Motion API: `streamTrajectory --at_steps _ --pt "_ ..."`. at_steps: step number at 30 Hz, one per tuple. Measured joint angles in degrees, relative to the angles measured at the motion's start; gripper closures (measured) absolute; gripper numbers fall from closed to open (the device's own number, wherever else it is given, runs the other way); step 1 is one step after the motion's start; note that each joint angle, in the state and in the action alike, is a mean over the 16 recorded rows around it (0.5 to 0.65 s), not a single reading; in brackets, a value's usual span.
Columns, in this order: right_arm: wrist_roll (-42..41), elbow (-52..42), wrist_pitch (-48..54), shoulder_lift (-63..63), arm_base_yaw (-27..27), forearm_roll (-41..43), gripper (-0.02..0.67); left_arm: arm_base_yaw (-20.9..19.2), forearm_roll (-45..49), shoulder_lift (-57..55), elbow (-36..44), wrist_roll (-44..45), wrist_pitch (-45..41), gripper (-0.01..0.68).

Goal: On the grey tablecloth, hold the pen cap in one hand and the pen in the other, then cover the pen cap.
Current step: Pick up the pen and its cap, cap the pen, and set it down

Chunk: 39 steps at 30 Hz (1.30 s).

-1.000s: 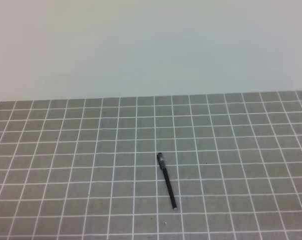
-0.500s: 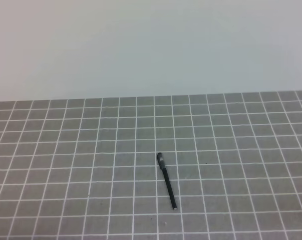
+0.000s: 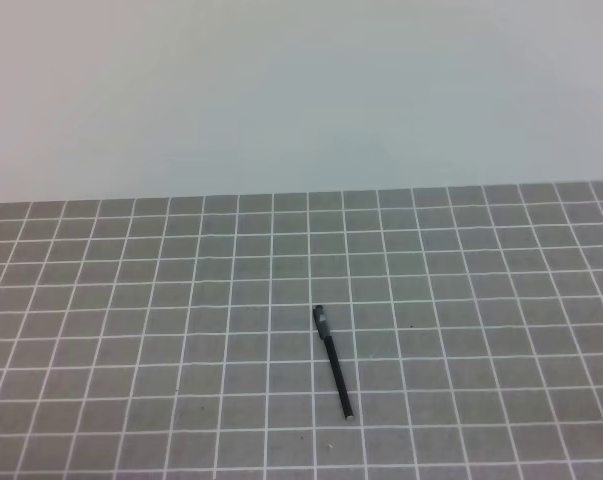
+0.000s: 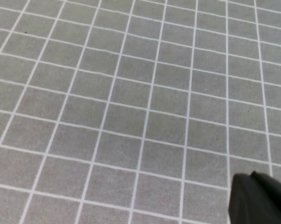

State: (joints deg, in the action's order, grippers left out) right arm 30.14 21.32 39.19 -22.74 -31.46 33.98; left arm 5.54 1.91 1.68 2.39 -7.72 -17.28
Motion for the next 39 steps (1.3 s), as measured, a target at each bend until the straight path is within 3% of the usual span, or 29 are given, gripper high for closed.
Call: streamTrajectory --at_steps 14,20,39 --pt "0.60 0.00 -2.05 0.00 0.15 1.53 0.645 0.00 0.16 0.00 0.00 0.57 0.00 0.672" --pt "1.31 0.00 -5.82 0.07 2.65 1.04 0.645 0.00 0.24 0.00 0.00 0.78 0.00 0.672" --pt "-1.71 -4.63 -11.58 14.19 28.16 -8.79 0.645 0.00 0.07 0.00 0.00 0.78 0.00 0.672"
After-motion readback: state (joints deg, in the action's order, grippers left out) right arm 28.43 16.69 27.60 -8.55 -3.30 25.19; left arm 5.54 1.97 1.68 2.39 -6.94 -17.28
